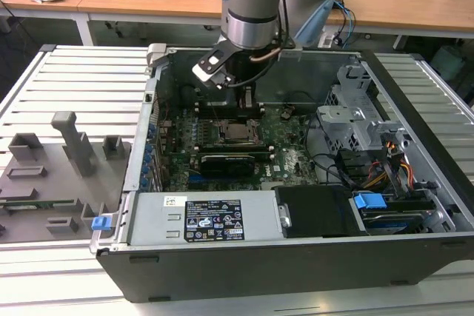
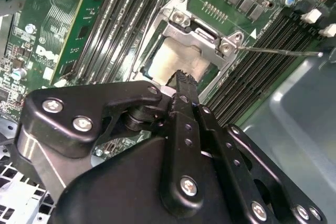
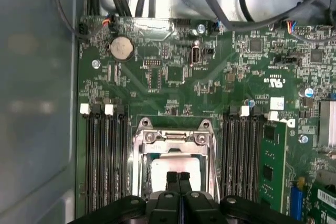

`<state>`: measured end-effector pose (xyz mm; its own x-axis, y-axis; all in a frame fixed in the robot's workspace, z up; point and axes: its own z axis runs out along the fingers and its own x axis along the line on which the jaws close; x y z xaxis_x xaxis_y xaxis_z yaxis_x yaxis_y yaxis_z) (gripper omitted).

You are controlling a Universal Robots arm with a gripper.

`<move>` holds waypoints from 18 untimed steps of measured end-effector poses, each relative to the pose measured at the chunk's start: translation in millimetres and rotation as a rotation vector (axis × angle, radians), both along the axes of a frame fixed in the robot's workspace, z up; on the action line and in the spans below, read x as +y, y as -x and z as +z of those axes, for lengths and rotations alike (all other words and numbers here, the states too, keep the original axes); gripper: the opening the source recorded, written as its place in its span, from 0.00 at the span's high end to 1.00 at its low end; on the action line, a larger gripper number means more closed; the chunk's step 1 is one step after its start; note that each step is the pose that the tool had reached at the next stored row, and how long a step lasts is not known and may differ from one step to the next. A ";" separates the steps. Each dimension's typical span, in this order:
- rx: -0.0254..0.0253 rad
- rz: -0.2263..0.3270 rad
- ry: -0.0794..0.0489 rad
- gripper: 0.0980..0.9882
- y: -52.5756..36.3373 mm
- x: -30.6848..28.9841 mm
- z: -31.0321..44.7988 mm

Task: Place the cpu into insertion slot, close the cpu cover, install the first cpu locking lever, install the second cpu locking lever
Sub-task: 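Close the cpu cover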

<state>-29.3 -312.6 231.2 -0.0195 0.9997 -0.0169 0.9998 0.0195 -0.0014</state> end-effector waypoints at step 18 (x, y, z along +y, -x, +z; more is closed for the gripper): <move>-0.0005 0.000 0.000 0.99 15.4 0.0 -2.3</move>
<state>-44.6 -312.6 228.8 -0.0196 0.9997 -0.0168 0.9998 0.0196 -0.0009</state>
